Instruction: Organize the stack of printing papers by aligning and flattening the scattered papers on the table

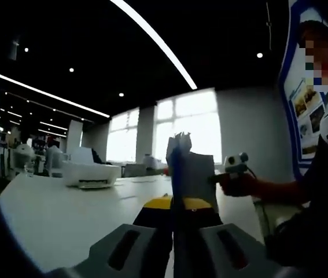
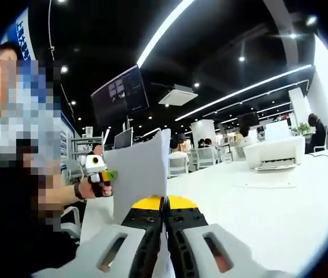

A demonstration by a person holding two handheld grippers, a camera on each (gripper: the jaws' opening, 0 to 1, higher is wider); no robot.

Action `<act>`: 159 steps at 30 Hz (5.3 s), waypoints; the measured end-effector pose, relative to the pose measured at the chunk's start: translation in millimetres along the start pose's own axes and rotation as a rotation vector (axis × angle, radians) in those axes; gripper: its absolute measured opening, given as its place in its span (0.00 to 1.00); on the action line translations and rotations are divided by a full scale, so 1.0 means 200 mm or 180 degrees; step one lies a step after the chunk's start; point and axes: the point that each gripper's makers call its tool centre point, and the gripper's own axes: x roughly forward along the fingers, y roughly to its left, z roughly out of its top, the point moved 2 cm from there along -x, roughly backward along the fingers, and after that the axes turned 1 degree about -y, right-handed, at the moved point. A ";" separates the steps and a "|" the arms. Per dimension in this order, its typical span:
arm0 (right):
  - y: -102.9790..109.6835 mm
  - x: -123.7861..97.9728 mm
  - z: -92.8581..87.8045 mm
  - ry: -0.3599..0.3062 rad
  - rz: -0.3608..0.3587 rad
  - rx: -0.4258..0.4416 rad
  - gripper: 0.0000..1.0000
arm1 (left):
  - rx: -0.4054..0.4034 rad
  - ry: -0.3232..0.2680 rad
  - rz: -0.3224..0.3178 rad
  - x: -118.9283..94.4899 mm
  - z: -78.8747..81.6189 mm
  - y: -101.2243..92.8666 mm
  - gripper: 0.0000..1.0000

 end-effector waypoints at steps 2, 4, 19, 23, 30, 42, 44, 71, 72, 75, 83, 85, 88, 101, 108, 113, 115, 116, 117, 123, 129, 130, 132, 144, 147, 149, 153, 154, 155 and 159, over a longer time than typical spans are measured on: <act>0.01 0.00 0.03 -0.0058 -0.0034 -0.0124 0.00 | 0.0042 -0.0036 0.0000 0.01 0.03 -0.01 0.06; 0.02 0.00 0.05 -0.0100 0.0004 -0.0129 0.00 | 0.0065 -0.0089 0.0004 0.02 0.06 0.00 0.06; 0.01 -0.03 -0.03 -0.0033 0.0060 0.0018 0.00 | -0.0118 -0.0087 0.0156 0.00 -0.05 0.05 0.07; 0.01 -0.03 0.01 -0.0041 -0.0019 0.0192 0.00 | -0.0139 -0.0065 0.0155 0.03 -0.01 0.04 0.06; 0.01 -0.06 0.10 -0.0023 -0.0155 0.0542 0.00 | -0.0535 0.0058 0.0228 0.12 0.04 0.10 0.06; -0.22 -0.07 0.02 0.0208 -0.0667 0.1476 0.00 | -0.1726 0.0305 0.0250 0.31 -0.09 0.21 0.06; -0.28 -0.05 -0.01 0.0217 -0.0724 0.1564 0.00 | -0.1905 0.0322 0.0283 0.33 -0.12 0.24 0.06; -0.59 0.16 -0.43 0.0605 -0.1478 0.0783 0.00 | -0.1342 0.0806 0.1140 0.46 -0.59 0.46 0.06; -0.60 0.15 -0.44 0.0617 -0.1489 0.0783 0.00 | -0.1337 0.0842 0.1159 0.46 -0.60 0.45 0.06; -0.63 0.15 -0.47 0.0685 -0.1530 0.0774 0.00 | -0.1094 0.1066 0.1194 0.47 -0.65 0.45 0.06; -0.70 0.10 -0.52 0.0951 -0.1742 0.0500 0.00 | -0.0682 0.1372 0.1241 0.50 -0.73 0.46 0.07; -0.72 0.09 -0.55 0.1116 -0.1825 0.0304 0.01 | -0.0615 0.1433 0.1268 0.49 -0.75 0.47 0.07; -0.74 0.09 -0.57 0.1229 -0.1880 0.0119 0.03 | -0.0424 0.1534 0.1293 0.48 -0.76 0.49 0.07; -0.86 0.06 -0.59 0.1322 -0.2006 -0.0098 0.18 | 0.0268 0.1702 0.1445 0.46 -0.79 0.57 0.15; -0.89 0.04 -0.58 0.1312 -0.2067 -0.0154 0.22 | 0.0380 0.1697 0.1541 0.46 -0.79 0.63 0.22; -0.89 0.04 -0.58 0.1311 -0.2071 -0.0198 0.22 | 0.0427 0.1679 0.1603 0.45 -0.78 0.64 0.26; -0.89 0.04 -0.58 0.1306 -0.2066 -0.0222 0.22 | 0.0497 0.1672 0.1616 0.45 -0.78 0.64 0.28; -0.89 0.04 -0.58 0.1306 -0.2070 -0.0228 0.23 | 0.0536 0.1656 0.1644 0.45 -0.77 0.65 0.30; -0.89 0.04 -0.58 0.1306 -0.2075 -0.0231 0.23 | 0.0545 0.1653 0.1655 0.44 -0.77 0.65 0.32; -0.87 0.04 -0.58 0.1303 -0.2101 -0.0233 0.24 | 0.0560 0.1634 0.1701 0.44 -0.77 0.64 0.34; -0.84 0.04 -0.58 0.1302 -0.2092 -0.0254 0.24 | 0.0553 0.1601 0.1881 0.40 -0.75 0.67 0.48; -0.84 0.04 -0.58 0.1303 -0.2091 -0.0262 0.24 | 0.0542 0.1596 0.1898 0.40 -0.75 0.67 0.49; -0.83 0.04 -0.58 0.1304 -0.2092 -0.0270 0.24 | 0.0556 0.1594 0.1914 0.39 -0.74 0.67 0.50; -0.82 0.06 -0.55 0.1149 -0.2030 -0.0226 0.46 | 0.0509 0.1522 0.1923 0.39 -0.73 0.66 0.67; -0.81 0.06 -0.50 0.0908 -0.2038 -0.0113 0.63 | 0.0510 0.1392 0.1936 0.39 -0.69 0.66 0.65; -0.81 0.04 -0.49 0.0869 -0.2053 -0.0075 0.62 | 0.0412 0.1278 0.1966 0.38 -0.67 0.66 0.65; -0.84 0.02 -0.46 0.0730 -0.2061 0.0005 0.68 | 0.0381 0.1247 0.1959 0.38 -0.67 0.66 0.66; -0.83 0.03 -0.45 0.0661 -0.2047 0.0027 0.71 | 0.0396 0.1255 0.1946 0.38 -0.67 0.66 0.67; -0.83 0.03 -0.44 0.0641 -0.2039 0.0037 0.74 | 0.0415 0.1256 0.1936 0.38 -0.67 0.65 0.70; -0.79 0.07 -0.44 0.0626 -0.1931 -0.0046 0.82 | 0.0437 0.1146 0.1936 0.37 -0.64 0.65 0.76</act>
